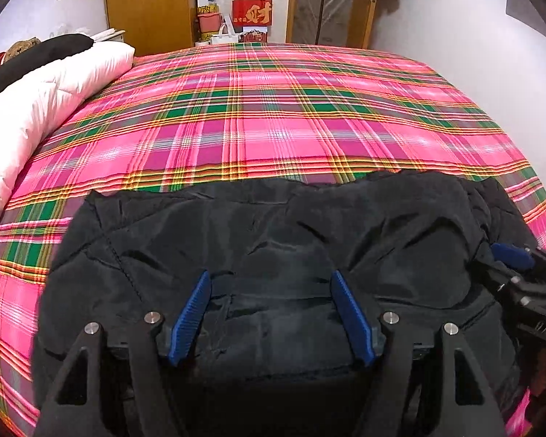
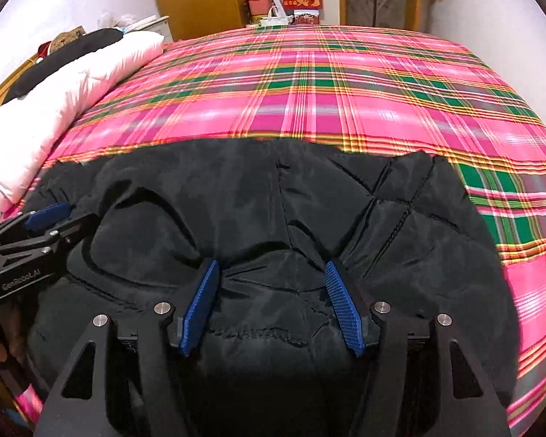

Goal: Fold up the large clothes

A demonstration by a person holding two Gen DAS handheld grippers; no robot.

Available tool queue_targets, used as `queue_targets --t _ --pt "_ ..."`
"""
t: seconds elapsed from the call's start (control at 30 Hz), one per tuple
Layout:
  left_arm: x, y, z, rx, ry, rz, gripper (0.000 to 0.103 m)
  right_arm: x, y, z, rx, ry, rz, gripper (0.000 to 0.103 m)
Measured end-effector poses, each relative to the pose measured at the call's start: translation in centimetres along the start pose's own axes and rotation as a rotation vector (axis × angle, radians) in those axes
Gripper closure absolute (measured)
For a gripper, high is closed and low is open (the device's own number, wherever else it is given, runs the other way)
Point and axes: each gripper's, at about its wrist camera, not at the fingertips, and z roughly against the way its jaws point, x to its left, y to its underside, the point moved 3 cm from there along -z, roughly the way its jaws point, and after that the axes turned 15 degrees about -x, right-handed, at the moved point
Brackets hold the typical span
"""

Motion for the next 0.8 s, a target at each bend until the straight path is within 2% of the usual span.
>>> queue_targets --t 0.1,0.2,0.3,0.37,0.43,0.53,0.67,0.8 --pt "0.9 -0.5 2.5 -0.038 -0.035 -0.018 0.032 -1.1 -0.7 2.9 -0.069 0.006 0.001 0.043" --pt "2.7 -0.4 5.4 -0.085 -0.11 -0.054 0.032 -3.7 -0.2 5.5 -0.115 0.057 0.017 0.043" --pt "5.5 0.9 7.3 -0.107 -0.171 -0.014 0.032 -7.1 1.4 5.1 -0.073 0.125 -0.006 0.043" --pt "6.9 2.4 6.4 -0.062 -0.201 0.01 0.032 -8.8 2.6 4.1 -0.036 0.145 -0.038 0.043" --pt "7.5 3.7 5.1 -0.028 -0.189 0.031 0.03 -9.6 3.5 3.5 -0.028 0.132 -0.056 0.043" --pt "7.2 3.8 4.4 -0.05 -0.192 0.0 0.03 -9.5 3.8 3.1 -0.031 0.15 -0.04 0.043" --pt "8.2 4.0 3.6 -0.056 -0.152 0.069 0.027 -9.5 3.9 2.4 -0.029 0.15 -0.045 0.042" --pt "8.1 4.2 3.4 -0.068 -0.147 0.066 0.026 -9.5 4.2 2.4 -0.03 0.149 -0.026 0.042"
